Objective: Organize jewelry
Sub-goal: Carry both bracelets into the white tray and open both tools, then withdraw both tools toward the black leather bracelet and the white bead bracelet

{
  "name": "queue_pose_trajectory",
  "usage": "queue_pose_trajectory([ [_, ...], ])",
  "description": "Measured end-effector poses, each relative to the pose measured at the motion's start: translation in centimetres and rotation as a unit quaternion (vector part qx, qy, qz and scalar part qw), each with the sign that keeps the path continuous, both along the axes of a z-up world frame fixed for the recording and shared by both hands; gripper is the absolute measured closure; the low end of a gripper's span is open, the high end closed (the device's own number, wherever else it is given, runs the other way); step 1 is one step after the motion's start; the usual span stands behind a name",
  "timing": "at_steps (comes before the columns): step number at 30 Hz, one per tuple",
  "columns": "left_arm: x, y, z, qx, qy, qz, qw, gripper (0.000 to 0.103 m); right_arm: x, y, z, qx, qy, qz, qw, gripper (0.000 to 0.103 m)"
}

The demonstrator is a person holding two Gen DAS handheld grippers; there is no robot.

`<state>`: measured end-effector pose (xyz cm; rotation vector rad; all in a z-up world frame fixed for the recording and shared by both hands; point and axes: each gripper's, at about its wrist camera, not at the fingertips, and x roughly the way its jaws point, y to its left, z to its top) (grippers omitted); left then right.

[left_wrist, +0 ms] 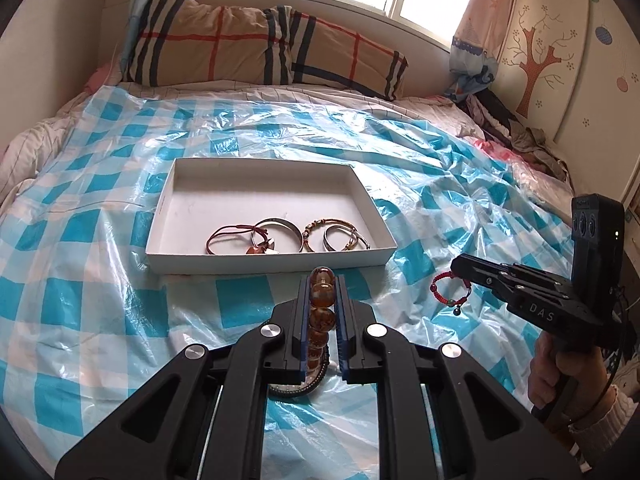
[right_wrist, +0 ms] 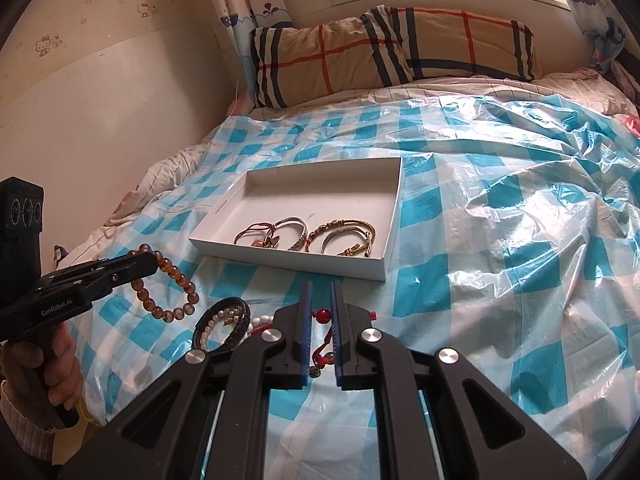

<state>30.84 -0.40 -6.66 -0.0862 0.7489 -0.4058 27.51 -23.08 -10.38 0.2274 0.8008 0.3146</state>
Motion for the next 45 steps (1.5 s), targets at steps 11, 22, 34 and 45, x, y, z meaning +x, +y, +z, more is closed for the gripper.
queue_pose_trajectory([
  [11, 3.1, -0.5, 1.9, -0.012, -0.032, 0.015, 0.9993, 0.092, 3.6, 2.1, 2.0, 0.002, -0.042, 0.017, 0.999, 0.093],
  [22, 7.2, -2.0, 1.6, -0.009, -0.046, 0.022, 0.9987, 0.092, 8.5, 4.0, 2.1, 0.008, -0.074, 0.027, 0.997, 0.093],
  [34, 10.7, -2.1, -0.5, 0.013, -0.025, 0.068, 0.9973, 0.084, 9.8, 2.0, 0.5, 0.023, -0.054, 0.002, 0.998, 0.075],
  [45, 6.9, -2.0, -1.5, 0.040, -0.022, 0.079, 0.9959, 0.061, 7.2, 3.5, -0.6, -0.072, 0.003, -0.007, 0.997, 0.074],
])
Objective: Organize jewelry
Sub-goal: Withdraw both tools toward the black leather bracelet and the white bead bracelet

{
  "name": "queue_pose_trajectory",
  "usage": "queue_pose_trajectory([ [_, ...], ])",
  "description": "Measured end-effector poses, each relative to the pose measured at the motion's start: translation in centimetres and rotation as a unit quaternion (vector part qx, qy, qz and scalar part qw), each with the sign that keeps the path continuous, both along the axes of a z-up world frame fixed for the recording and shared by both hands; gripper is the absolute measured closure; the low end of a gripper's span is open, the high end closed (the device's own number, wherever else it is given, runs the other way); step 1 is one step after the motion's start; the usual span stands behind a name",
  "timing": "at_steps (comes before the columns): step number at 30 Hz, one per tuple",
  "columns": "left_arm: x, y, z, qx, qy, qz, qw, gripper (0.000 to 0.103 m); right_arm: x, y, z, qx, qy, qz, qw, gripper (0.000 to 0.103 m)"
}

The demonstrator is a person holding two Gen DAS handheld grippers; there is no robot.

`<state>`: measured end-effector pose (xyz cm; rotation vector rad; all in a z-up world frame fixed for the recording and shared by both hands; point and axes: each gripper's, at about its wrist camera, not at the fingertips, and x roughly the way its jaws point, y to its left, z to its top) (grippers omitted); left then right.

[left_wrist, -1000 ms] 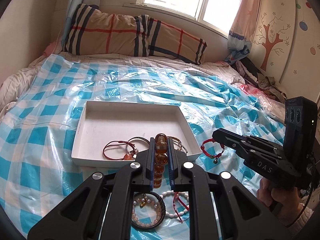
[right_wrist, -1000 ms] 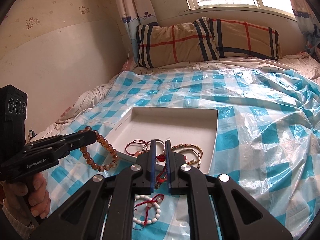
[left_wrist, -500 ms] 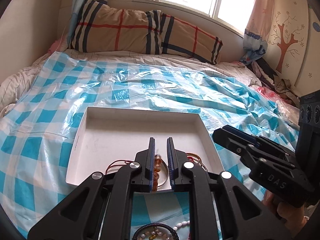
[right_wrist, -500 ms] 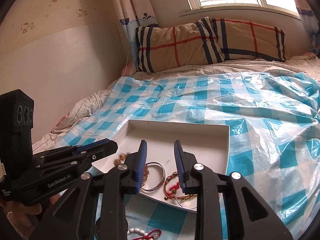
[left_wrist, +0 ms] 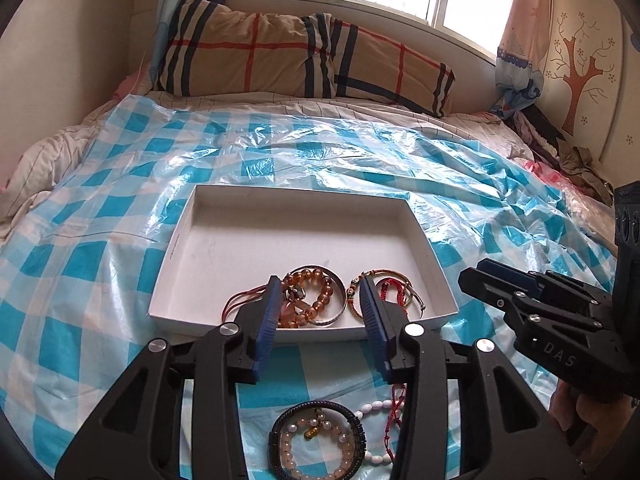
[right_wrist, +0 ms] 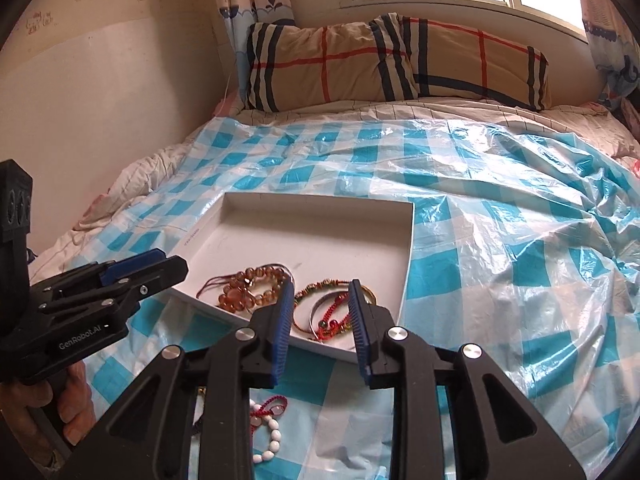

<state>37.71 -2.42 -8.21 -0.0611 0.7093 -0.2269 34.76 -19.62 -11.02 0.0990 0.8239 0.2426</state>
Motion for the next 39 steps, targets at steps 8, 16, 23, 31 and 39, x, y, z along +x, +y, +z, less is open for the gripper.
queue_pose_trajectory([
  [8, -2.6, 0.7, -1.3, 0.024, 0.016, 0.003, 0.9996, 0.054, -2.1, 0.9, -1.1, -0.040, 0.023, 0.001, 0.999, 0.071],
  [16, -3.7, 1.4, -2.7, 0.029, 0.038, 0.008, 0.9988, 0.053, -2.9, 1.1, -1.2, -0.052, 0.026, -0.001, 0.998, 0.068],
  [23, -4.2, 2.0, -3.6, 0.034, 0.053, 0.011, 0.9980, 0.052, -3.5, 0.8, -1.1, -0.056, 0.028, -0.004, 0.998, 0.068],
  [31, -4.7, 2.5, -4.3, 0.043, 0.064, 0.015, 0.9970, 0.051, -3.8, 0.4, -1.2, -0.065, 0.028, -0.010, 0.997, 0.066],
  [39, -5.2, 2.5, -4.6, 0.053, 0.071, 0.009, 0.9960, 0.050, -3.9, 0.1, -1.0, -0.071, 0.027, -0.015, 0.997, 0.063],
])
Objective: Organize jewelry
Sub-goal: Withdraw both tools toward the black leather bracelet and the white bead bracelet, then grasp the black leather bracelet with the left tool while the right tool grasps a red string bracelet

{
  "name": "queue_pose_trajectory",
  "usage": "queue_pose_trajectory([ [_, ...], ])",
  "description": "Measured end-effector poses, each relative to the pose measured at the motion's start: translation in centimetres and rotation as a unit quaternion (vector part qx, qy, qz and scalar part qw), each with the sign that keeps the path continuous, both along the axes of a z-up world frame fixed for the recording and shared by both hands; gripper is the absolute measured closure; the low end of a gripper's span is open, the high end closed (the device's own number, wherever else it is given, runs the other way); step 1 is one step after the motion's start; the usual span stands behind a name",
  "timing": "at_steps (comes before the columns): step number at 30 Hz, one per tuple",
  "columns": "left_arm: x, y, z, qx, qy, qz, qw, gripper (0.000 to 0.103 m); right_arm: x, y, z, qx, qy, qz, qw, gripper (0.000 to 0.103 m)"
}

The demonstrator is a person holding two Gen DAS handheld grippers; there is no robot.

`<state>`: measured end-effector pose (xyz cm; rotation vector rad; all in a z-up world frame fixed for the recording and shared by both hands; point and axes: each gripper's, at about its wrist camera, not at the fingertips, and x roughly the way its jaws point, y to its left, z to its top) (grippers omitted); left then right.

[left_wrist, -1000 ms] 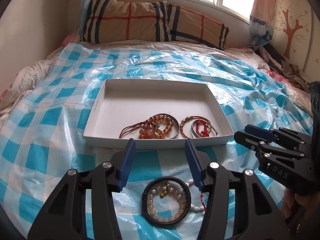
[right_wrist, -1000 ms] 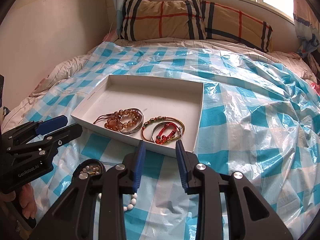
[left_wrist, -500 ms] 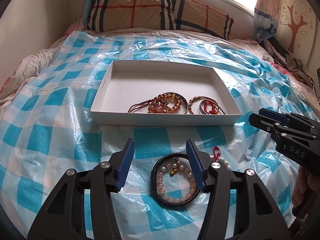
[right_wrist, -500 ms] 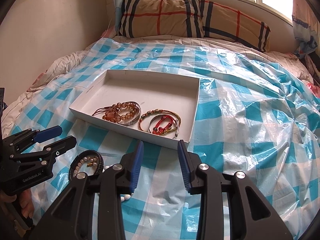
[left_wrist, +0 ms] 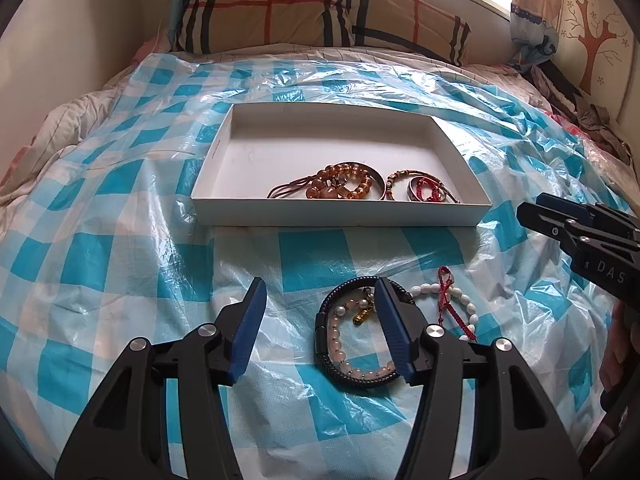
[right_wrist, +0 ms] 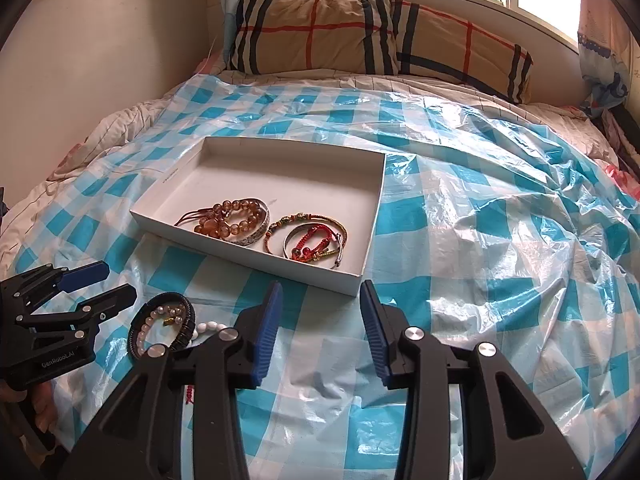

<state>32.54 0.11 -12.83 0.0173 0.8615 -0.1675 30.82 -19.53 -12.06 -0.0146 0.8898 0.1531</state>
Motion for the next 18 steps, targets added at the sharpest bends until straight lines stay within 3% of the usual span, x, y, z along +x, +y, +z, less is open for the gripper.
queue_pose_trajectory([
  [11, -0.6, -0.6, -0.2, 0.019, 0.006, -0.017, 0.9997, 0.048, 0.0, -0.1, -0.2, 0.000, 0.002, 0.000, 1.000, 0.061],
  [18, -0.9, -1.9, -1.1, 0.045, 0.018, -0.041, 0.9980, 0.048, -0.1, 0.3, -3.6, -0.003, 0.049, 0.024, 0.999, 0.058],
])
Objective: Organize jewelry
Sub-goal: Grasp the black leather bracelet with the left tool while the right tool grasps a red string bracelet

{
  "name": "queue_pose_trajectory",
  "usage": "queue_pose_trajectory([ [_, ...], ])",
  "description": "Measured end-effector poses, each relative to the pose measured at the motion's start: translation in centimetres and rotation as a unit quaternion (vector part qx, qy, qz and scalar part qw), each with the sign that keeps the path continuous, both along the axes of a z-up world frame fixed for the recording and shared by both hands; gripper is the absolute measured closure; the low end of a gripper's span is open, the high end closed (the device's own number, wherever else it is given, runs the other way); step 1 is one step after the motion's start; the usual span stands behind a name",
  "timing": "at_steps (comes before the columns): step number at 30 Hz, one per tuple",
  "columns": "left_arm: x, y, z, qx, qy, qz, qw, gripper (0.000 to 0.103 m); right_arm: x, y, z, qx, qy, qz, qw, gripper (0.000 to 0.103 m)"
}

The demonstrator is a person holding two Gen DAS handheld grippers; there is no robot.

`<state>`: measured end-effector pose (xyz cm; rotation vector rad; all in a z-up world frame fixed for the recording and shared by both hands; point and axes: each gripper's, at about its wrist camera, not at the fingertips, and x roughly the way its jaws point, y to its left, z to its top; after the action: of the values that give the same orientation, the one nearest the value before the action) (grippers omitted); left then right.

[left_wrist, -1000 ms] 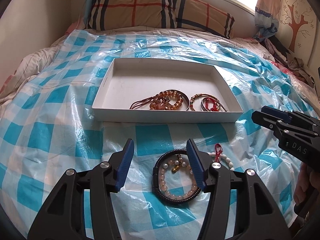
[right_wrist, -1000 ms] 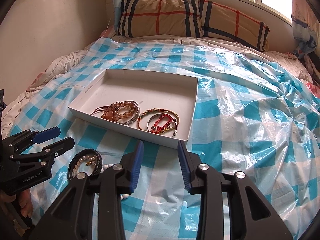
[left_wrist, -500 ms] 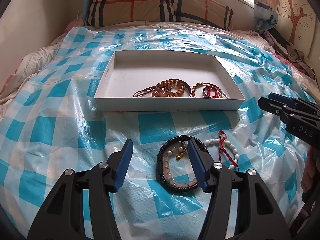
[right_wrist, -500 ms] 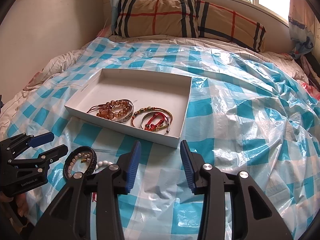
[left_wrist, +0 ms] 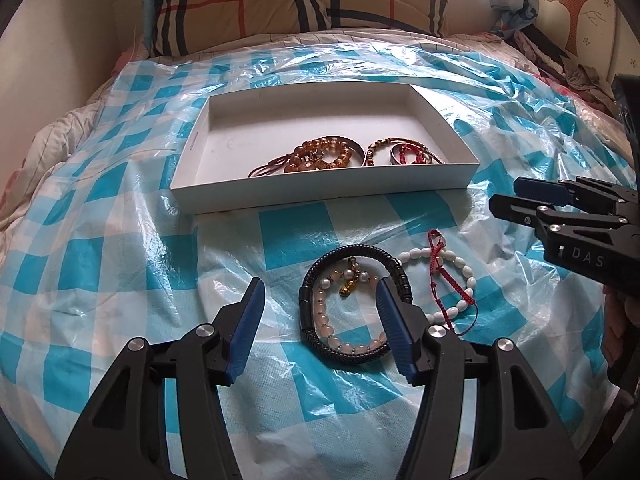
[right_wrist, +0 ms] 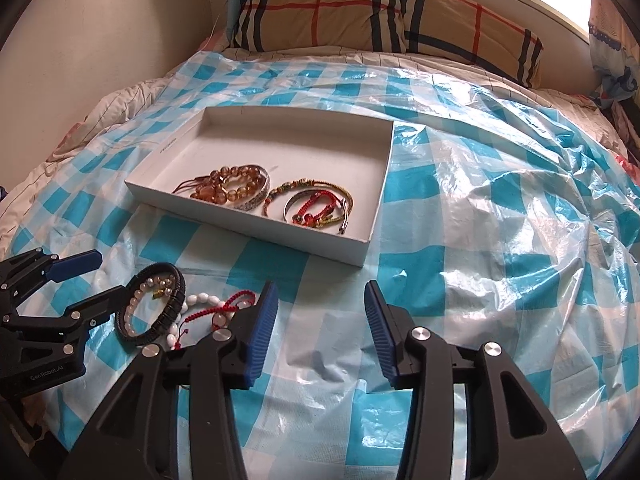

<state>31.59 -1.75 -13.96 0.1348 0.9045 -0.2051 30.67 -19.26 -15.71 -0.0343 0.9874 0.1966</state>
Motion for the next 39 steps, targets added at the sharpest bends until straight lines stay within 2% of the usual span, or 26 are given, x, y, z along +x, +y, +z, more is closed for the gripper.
queue_pose_trajectory([
  [9, 0.7, 0.0, -1.2, 0.004, 0.017, 0.004, 0.9998, 0.048, 0.4, 2.9, -2.4, -0.001, 0.027, 0.045, 0.999, 0.055],
  [13, 1.1, 0.1, -2.1, 0.019, 0.035, 0.006, 0.9992, 0.048, 0.0, 3.3, -3.2, -0.034, 0.046, 0.063, 0.996, 0.055],
  [17, 0.8, 0.8, -2.6, 0.029, 0.044, 0.013, 0.9985, 0.048, -0.9, 1.3, -2.9, -0.062, 0.052, 0.040, 0.996, 0.054],
  [22, 0.7, 1.0, -1.8, 0.015, 0.037, 0.010, 0.9992, 0.048, -1.3, 0.1, -1.7, -0.006, 0.045, 0.031, 0.998, 0.054],
  [25, 1.5, 0.3, -1.6, 0.016, 0.027, 0.001, 0.9995, 0.048, -0.1, 0.3, -2.8, 0.060, 0.081, 0.031, 0.994, 0.054],
  [29, 3.2, -0.1, -2.1, 0.009, 0.023, -0.002, 0.9997, 0.048, 1.3, 0.6, -3.6, 0.074, 0.085, 0.019, 0.993, 0.054],
  [33, 4.1, -0.3, -2.6, -0.003, 0.034, -0.009, 0.9994, 0.051, 1.8, 0.4, -3.8, 0.090, 0.088, 0.017, 0.992, 0.061],
  [34, 4.0, -0.5, -2.6, -0.005, 0.034, -0.014, 0.9993, 0.059, 1.9, 0.2, -3.8, 0.092, 0.089, 0.015, 0.992, 0.069],
  [35, 3.9, -0.7, -2.6, -0.007, 0.036, -0.017, 0.9992, 0.065, 2.0, 0.1, -3.9, 0.096, 0.090, 0.014, 0.991, 0.073],
  [37, 3.7, -1.1, -2.6, -0.004, 0.037, -0.021, 0.9991, 0.071, 2.0, -0.2, -3.9, 0.107, 0.092, 0.013, 0.990, 0.084],
  [39, 3.4, -1.4, -2.6, -0.003, 0.038, -0.026, 0.9989, 0.076, 1.7, -0.5, -3.8, 0.110, 0.090, 0.012, 0.990, 0.087],
])
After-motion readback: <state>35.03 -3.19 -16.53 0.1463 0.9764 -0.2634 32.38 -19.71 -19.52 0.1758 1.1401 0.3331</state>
